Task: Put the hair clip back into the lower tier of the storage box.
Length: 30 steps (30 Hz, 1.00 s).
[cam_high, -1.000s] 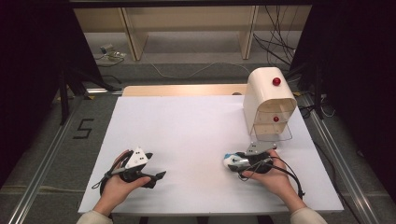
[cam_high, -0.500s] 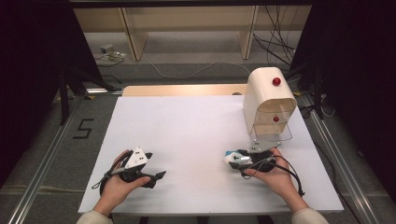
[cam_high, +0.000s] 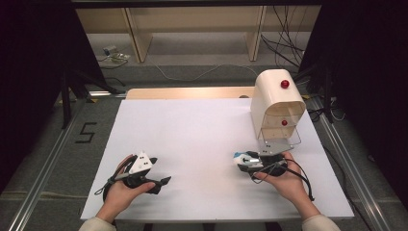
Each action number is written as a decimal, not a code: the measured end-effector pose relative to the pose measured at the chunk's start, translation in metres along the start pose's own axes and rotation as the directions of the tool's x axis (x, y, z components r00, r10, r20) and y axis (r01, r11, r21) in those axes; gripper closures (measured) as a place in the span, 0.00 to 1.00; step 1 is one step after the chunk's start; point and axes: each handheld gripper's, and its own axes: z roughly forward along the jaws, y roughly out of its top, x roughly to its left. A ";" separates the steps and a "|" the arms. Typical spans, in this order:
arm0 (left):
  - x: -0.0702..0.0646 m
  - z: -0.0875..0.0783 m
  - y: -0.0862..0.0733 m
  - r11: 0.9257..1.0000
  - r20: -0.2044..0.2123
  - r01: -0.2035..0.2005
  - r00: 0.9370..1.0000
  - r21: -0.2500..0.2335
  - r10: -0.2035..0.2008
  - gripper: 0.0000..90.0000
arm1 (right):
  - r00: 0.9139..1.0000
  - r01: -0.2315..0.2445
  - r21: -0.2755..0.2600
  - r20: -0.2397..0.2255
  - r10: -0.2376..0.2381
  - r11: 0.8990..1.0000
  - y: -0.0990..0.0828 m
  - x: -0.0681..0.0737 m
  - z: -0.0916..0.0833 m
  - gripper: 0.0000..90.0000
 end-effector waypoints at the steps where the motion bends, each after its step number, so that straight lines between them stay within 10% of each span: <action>1: 0.000 0.000 0.000 1.000 0.001 0.000 1.000 -0.001 0.000 0.18 | 1.000 0.000 0.000 0.000 0.000 1.000 0.000 0.000 0.000 0.44; 30: -0.001 0.002 0.000 1.000 0.005 0.002 1.000 -0.004 -0.002 0.18 | 0.999 -0.012 -0.037 0.030 0.013 0.999 0.005 -0.007 -0.013 0.44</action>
